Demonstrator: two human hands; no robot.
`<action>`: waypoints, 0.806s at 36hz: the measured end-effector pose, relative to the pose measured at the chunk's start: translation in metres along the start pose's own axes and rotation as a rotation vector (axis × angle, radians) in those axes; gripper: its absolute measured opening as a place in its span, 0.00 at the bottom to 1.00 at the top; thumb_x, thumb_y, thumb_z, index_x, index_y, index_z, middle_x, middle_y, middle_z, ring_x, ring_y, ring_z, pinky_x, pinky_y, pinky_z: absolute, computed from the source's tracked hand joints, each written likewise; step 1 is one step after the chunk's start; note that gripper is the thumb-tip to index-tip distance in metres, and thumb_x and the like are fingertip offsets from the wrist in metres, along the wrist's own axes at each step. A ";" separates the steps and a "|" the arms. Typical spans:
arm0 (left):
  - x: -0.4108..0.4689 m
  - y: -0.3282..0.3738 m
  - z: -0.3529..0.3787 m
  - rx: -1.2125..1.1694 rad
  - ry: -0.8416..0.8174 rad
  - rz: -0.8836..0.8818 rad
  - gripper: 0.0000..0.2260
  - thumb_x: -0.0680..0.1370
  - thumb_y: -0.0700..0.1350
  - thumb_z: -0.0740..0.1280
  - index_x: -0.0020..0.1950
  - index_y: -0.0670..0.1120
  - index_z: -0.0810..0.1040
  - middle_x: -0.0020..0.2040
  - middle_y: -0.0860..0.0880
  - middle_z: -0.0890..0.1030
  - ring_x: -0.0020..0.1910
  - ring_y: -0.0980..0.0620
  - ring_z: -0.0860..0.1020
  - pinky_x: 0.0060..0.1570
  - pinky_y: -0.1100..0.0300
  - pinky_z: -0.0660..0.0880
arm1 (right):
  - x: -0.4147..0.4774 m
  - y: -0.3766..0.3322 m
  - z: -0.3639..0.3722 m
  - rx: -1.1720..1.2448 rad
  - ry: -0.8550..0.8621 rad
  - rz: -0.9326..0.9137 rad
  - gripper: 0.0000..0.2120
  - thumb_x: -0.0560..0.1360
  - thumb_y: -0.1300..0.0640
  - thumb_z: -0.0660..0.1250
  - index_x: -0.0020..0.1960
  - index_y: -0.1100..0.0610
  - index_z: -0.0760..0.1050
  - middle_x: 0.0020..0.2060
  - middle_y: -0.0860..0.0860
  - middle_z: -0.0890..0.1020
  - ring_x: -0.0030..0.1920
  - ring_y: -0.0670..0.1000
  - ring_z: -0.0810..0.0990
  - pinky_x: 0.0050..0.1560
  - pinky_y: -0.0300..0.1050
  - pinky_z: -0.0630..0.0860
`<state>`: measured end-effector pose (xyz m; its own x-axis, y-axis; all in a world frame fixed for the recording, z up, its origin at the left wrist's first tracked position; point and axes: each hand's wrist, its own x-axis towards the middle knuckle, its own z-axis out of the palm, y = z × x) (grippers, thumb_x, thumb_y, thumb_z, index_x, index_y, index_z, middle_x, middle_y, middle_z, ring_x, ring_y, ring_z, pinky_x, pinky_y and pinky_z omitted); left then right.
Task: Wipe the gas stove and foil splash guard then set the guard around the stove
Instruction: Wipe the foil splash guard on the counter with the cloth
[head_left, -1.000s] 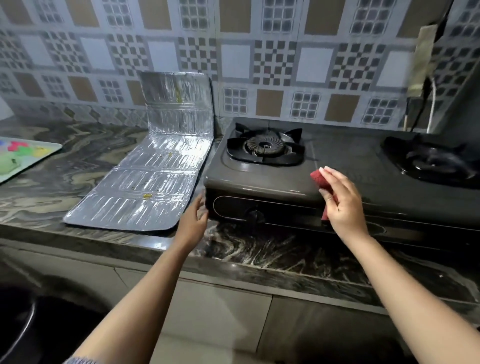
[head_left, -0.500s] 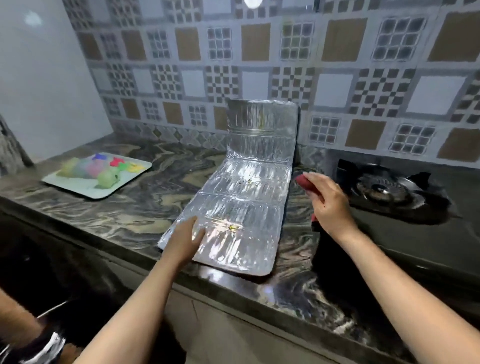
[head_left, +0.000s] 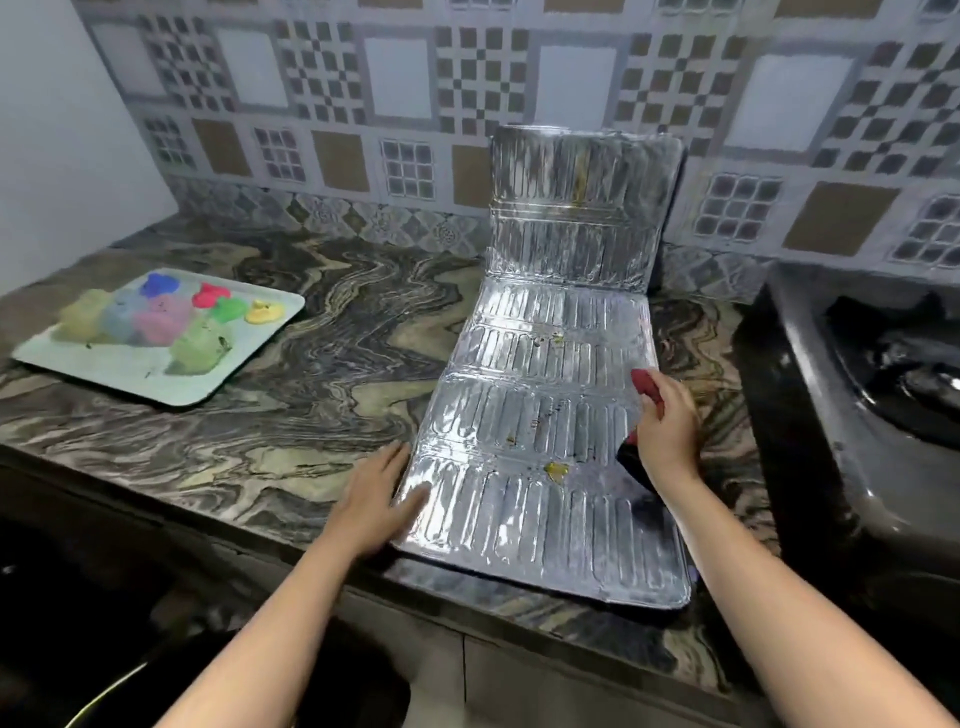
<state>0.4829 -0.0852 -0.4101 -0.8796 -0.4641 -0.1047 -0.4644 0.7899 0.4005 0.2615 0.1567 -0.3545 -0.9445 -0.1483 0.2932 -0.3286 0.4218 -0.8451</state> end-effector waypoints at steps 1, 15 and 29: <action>0.001 -0.002 0.004 0.027 0.014 0.004 0.45 0.66 0.77 0.42 0.76 0.51 0.53 0.77 0.50 0.56 0.75 0.50 0.55 0.74 0.51 0.52 | 0.001 0.005 0.003 -0.023 0.001 0.017 0.17 0.75 0.70 0.59 0.64 0.65 0.72 0.61 0.61 0.74 0.62 0.59 0.72 0.60 0.35 0.61; 0.006 0.000 0.014 0.160 0.058 0.029 0.38 0.71 0.69 0.40 0.77 0.52 0.46 0.77 0.54 0.48 0.76 0.57 0.45 0.74 0.56 0.43 | 0.005 0.058 0.047 -0.554 -0.029 0.104 0.17 0.78 0.58 0.58 0.66 0.54 0.70 0.69 0.52 0.70 0.71 0.55 0.62 0.68 0.53 0.56; 0.004 -0.001 0.017 0.166 0.042 0.034 0.35 0.73 0.69 0.39 0.76 0.53 0.43 0.77 0.56 0.42 0.75 0.59 0.39 0.74 0.55 0.41 | 0.008 0.037 0.093 -0.580 -0.043 0.159 0.17 0.78 0.59 0.56 0.67 0.55 0.67 0.70 0.52 0.67 0.73 0.54 0.59 0.69 0.55 0.55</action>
<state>0.4782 -0.0813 -0.4264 -0.8915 -0.4498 -0.0538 -0.4483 0.8591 0.2471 0.2422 0.0883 -0.4254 -0.9852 -0.0737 0.1547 -0.1415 0.8592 -0.4917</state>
